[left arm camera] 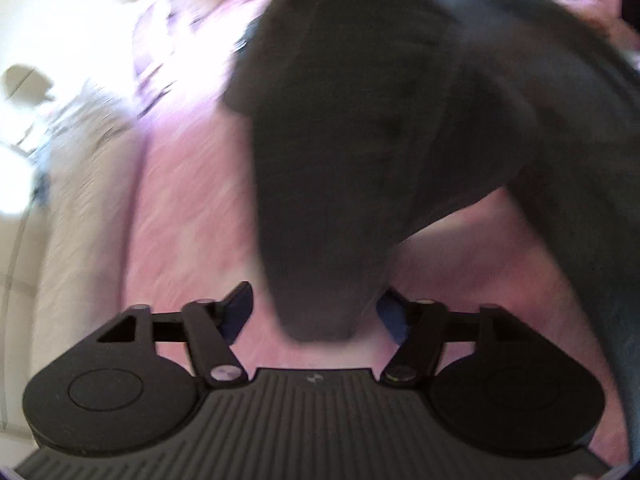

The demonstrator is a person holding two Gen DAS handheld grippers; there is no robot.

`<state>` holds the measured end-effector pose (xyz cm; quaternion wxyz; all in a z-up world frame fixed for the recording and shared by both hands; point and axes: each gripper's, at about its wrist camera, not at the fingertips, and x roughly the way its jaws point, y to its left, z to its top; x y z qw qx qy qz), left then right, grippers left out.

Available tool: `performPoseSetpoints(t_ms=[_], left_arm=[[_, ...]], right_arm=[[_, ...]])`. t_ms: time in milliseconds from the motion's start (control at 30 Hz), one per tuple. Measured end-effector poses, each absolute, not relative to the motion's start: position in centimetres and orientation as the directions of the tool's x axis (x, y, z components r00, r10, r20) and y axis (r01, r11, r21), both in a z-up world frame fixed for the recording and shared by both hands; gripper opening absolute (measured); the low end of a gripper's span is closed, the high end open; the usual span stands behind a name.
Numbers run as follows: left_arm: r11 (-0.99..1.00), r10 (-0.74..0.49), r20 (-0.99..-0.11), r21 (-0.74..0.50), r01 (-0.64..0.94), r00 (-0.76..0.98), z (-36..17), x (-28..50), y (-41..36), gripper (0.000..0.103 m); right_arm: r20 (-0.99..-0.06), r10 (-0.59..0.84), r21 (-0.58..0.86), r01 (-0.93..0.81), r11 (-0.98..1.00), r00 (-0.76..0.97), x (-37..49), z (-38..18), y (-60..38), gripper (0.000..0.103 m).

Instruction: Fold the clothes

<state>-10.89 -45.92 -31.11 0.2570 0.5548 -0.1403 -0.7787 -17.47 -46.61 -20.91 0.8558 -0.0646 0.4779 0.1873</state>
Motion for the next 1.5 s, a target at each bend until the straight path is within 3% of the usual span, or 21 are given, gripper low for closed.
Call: performPoseSetpoints(t_ms=[33,100,200,267,333,367,400,433,567,667,800,1000,1067,1233,1367,1500], left_arm=[[-0.838,-0.538,-0.809,0.48,0.26,-0.239,-30.7,-11.0,-46.1,0.005],[-0.84,-0.505,-0.839,0.425,0.336,-0.2,-29.1,-10.5,-46.3,0.0],[-0.787,-0.465,-0.873,0.329,0.522,-0.15,-25.2,-7.8,-46.0,0.0],[-0.707,-0.402,-0.909,0.231,0.669,-0.111,-22.2,-4.5,-45.6,0.0],[-0.581,-0.336,-0.94,0.16,0.798,-0.056,-20.2,-0.6,-45.5,0.0],[-0.499,-0.278,-0.96,0.118,0.859,-0.03,-20.1,1.7,-45.8,0.001],[-0.407,-0.21,-0.978,0.076,0.91,-0.012,-20.3,4.0,-46.1,0.009],[-0.357,-0.196,-0.98,0.082,0.93,0.011,-20.7,5.1,-46.2,0.017],[-0.22,-0.211,-0.97,0.168,0.961,0.122,-23.1,7.6,-45.9,0.018],[-0.114,-0.212,-0.956,0.232,0.966,0.205,-24.8,9.4,-45.8,0.027],[-0.33,-0.299,-0.903,0.4,0.855,0.307,-28.6,6.9,-43.2,0.042],[-0.598,-0.427,-0.821,0.57,0.563,0.378,-35.1,4.9,-39.6,0.063],[-0.637,-0.44,-0.808,0.588,0.499,0.391,-36.8,5.4,-39.1,0.064],[-0.607,-0.396,-0.855,0.517,0.603,0.335,-36.4,8.0,-40.1,0.047],[-0.585,-0.391,-0.873,0.481,0.653,0.292,-35.4,9.7,-40.6,0.043],[-0.571,-0.394,-0.883,0.453,0.684,0.255,-34.4,10.9,-41.1,0.011]], right_arm=[[-0.838,0.254,0.067,-0.37,0.926,0.483,-17.8,-20.5,-46.9,0.007],[-0.831,0.24,0.06,-0.349,0.935,0.501,-18.3,-19.8,-47.5,0.007],[-0.803,0.214,0.031,-0.319,0.947,0.556,-18.5,-19.1,-48.0,0.011],[-0.762,0.172,-0.014,-0.282,0.959,0.624,-18.0,-18.6,-48.1,0.023],[-0.696,0.095,-0.076,-0.205,0.976,0.712,-17.5,-17.8,-48.3,0.049],[-0.655,0.057,-0.086,-0.149,0.985,0.753,-17.4,-17.3,-48.6,0.052],[-0.653,0.027,-0.08,-0.104,0.991,0.757,-17.7,-17.5,-48.9,0.054],[-0.668,0.002,-0.066,-0.062,0.996,0.744,-18.1,-18.0,-49.4,0.055],[-0.728,-0.09,-0.022,0.108,0.994,0.679,-19.6,-19.8,-51.0,0.055],[-0.772,-0.149,0.001,0.236,0.972,0.617,-20.8,-21.2,-52.2,0.055],[-0.831,-0.18,0.012,0.339,0.941,0.527,-22.3,-23.2,-52.8,0.055],[-0.876,-0.143,-0.028,0.247,0.969,0.46,-21.0,-26.2,-50.2,0.056],[-0.889,-0.125,-0.043,0.193,0.98,0.44,-19.7,-27.6,-49.4,0.056],[-0.908,-0.143,-0.127,0.067,0.99,0.394,-17.0,-31.4,-48.0,0.056],[-0.909,-0.148,-0.193,-0.077,0.978,0.391,-14.5,-33.7,-46.5,0.056],[-0.891,-0.188,-0.258,-0.122,0.958,0.412,-13.2,-33.7,-46.2,0.056]])
